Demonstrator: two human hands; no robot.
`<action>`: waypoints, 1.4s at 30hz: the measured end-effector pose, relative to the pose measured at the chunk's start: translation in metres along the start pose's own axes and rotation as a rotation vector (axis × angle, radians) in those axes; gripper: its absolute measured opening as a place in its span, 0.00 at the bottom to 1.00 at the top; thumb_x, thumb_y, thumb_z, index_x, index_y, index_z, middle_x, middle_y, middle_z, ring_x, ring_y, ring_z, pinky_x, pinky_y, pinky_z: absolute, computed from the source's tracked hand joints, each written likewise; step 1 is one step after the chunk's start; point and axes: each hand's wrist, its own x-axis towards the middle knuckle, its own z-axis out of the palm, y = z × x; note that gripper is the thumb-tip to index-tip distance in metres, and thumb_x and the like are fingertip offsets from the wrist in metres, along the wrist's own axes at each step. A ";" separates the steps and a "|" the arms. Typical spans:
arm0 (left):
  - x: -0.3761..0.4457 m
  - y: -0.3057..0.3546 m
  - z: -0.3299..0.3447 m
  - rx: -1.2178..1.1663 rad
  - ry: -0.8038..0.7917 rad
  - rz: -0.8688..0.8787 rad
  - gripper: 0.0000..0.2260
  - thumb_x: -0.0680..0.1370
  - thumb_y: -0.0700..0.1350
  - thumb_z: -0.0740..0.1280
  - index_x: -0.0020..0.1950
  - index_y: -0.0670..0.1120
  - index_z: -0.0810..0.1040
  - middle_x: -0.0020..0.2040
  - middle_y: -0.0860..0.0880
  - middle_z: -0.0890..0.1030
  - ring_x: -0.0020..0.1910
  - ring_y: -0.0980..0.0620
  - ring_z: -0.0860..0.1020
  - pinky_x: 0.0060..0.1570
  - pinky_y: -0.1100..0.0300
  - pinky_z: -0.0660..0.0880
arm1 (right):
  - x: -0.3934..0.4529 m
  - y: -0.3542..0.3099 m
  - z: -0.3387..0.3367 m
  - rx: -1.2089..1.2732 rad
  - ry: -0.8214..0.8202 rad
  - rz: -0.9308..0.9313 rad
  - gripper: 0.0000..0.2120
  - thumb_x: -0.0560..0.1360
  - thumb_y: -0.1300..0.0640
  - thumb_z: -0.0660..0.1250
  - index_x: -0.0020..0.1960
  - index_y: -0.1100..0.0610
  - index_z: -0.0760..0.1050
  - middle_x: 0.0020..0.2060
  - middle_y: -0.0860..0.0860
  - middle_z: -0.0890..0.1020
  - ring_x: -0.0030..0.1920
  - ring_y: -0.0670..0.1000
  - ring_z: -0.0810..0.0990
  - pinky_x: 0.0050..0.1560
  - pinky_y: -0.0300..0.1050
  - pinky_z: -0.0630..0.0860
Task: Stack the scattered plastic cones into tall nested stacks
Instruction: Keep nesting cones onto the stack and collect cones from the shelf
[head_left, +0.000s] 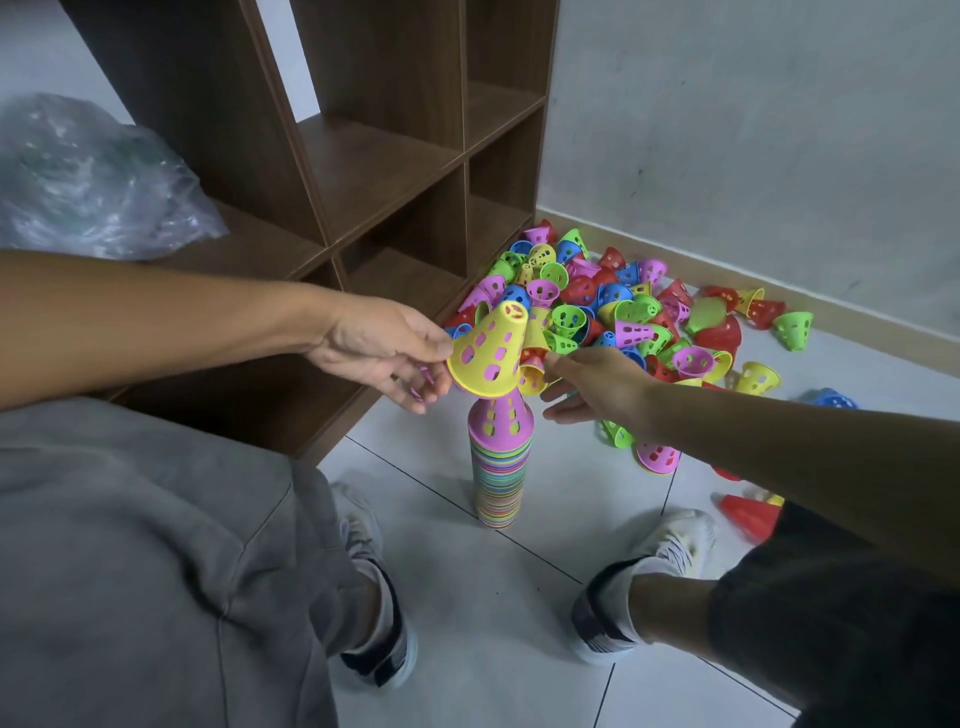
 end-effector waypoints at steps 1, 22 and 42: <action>0.004 -0.003 0.002 0.004 0.005 -0.018 0.09 0.84 0.44 0.59 0.53 0.41 0.76 0.43 0.44 0.79 0.44 0.49 0.78 0.56 0.48 0.76 | 0.000 0.001 -0.001 0.008 -0.005 0.005 0.19 0.83 0.46 0.59 0.57 0.62 0.78 0.51 0.60 0.84 0.46 0.58 0.86 0.49 0.48 0.84; 0.041 -0.009 0.024 0.481 0.185 0.158 0.28 0.74 0.55 0.74 0.71 0.55 0.68 0.65 0.53 0.74 0.59 0.51 0.79 0.52 0.55 0.81 | 0.036 0.098 0.033 -0.200 -0.273 0.006 0.53 0.63 0.43 0.81 0.78 0.41 0.52 0.64 0.48 0.68 0.66 0.54 0.75 0.56 0.49 0.80; 0.026 -0.024 -0.011 0.505 0.322 0.350 0.14 0.77 0.45 0.72 0.62 0.44 0.79 0.56 0.50 0.83 0.55 0.55 0.82 0.52 0.54 0.82 | 0.094 0.096 0.124 -0.044 -0.272 -0.209 0.45 0.62 0.41 0.80 0.73 0.46 0.61 0.63 0.46 0.77 0.63 0.50 0.77 0.65 0.55 0.76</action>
